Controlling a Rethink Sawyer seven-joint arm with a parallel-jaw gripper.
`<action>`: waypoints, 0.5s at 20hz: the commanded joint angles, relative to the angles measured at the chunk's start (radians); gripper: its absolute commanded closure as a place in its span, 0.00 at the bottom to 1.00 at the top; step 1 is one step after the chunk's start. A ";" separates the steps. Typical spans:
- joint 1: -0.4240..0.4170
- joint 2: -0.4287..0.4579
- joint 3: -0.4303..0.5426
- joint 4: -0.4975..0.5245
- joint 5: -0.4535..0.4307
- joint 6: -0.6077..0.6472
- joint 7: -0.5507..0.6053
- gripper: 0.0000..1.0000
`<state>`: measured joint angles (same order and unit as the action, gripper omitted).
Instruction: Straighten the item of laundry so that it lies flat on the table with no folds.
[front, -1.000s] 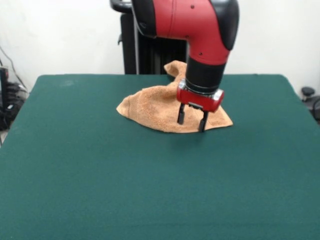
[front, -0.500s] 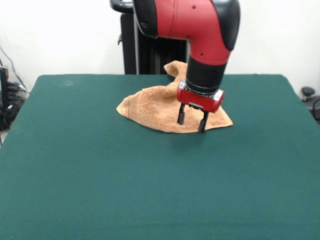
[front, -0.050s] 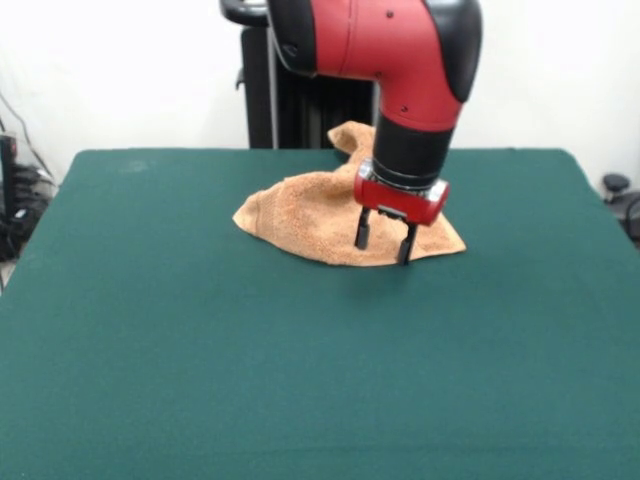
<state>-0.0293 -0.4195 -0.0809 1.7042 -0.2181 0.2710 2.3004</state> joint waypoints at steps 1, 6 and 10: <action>0.023 0.254 0.080 -0.180 0.025 -0.190 0.107 0.00; 0.035 0.259 0.063 -0.197 0.012 -0.192 0.095 0.00; 0.040 0.258 0.060 -0.194 0.021 -0.193 0.102 0.00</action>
<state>0.0034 -0.4088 -0.1084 1.6880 -0.2178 0.2723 2.3004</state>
